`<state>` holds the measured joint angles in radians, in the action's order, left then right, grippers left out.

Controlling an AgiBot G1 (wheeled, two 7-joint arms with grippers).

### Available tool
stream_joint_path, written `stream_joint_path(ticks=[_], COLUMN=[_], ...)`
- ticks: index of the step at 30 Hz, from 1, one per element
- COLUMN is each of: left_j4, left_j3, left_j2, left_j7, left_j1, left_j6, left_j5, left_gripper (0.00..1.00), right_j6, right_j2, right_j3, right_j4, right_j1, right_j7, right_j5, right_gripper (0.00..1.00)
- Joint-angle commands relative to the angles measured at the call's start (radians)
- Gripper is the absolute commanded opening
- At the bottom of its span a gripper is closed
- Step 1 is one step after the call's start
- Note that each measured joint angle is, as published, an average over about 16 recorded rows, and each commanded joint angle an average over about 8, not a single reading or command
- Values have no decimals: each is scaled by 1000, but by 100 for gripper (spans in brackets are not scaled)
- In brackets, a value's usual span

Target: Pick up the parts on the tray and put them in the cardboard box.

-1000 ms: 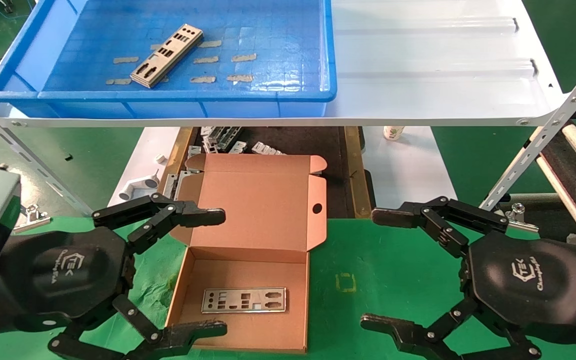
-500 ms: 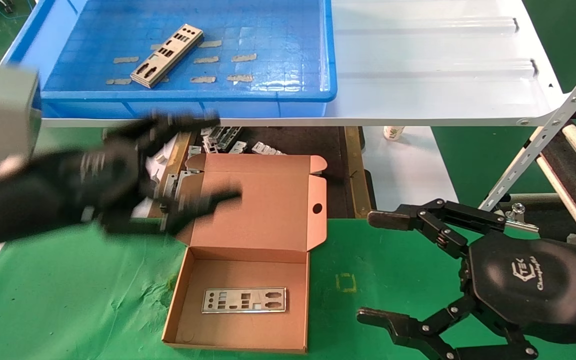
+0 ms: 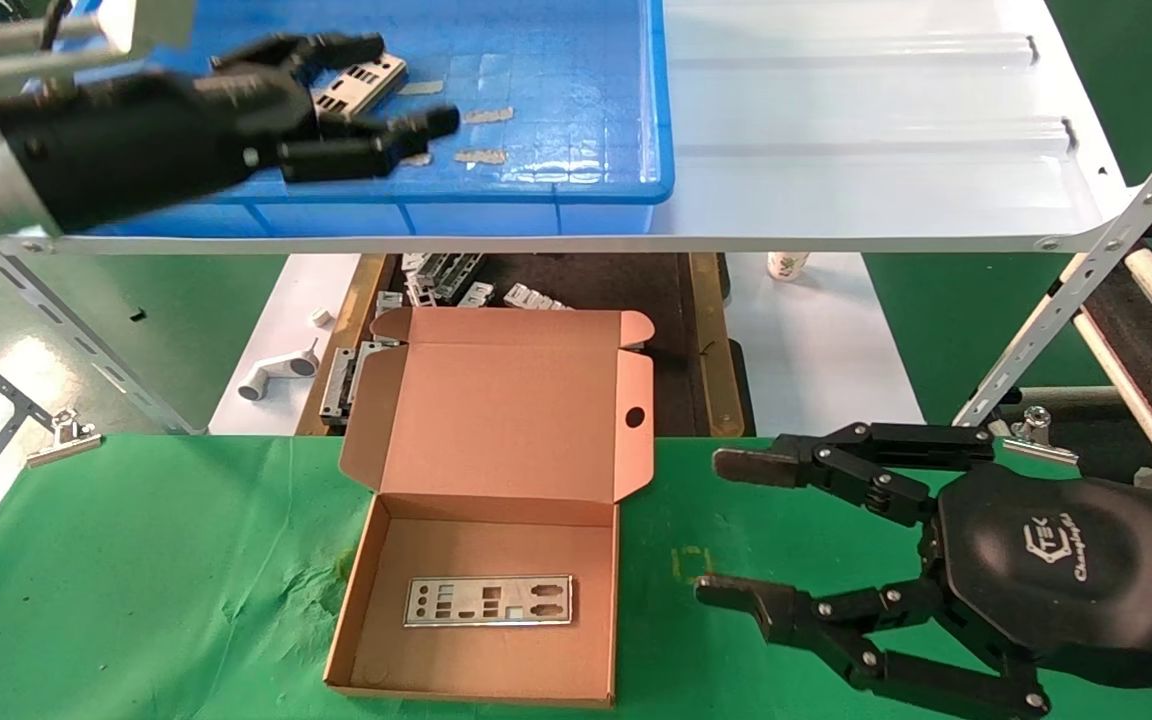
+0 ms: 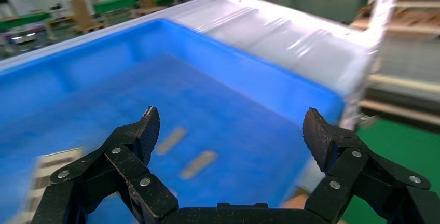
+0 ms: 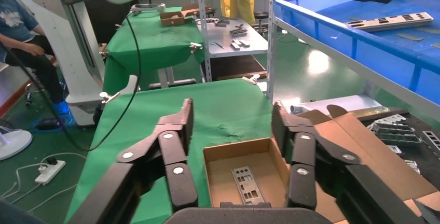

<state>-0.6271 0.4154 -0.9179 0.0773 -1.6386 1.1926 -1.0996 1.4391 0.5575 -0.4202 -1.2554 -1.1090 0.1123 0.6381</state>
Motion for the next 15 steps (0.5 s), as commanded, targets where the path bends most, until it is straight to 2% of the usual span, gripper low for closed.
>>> stream_joint_path(ticks=[1,9,15], left_j4=[81,342,457], left_j3=[12,70,91], left_j2=[-22,-99,-162], left_j7=[-30,-124,-165], left_j1=[-54,-211,-267], left_j6=[-7,-117,-231], left_j5=[-32,-153,-199], left_gripper=[100,100,100], right_j6=[0,0,0], right_j2=[0,0,0], right_j3=[0,0,0], right_j4=[0,0,0], right_j1=[0,0,0], right_j7=[0,0,0], right_j5=[0,0,0], right_gripper=[0,0,0])
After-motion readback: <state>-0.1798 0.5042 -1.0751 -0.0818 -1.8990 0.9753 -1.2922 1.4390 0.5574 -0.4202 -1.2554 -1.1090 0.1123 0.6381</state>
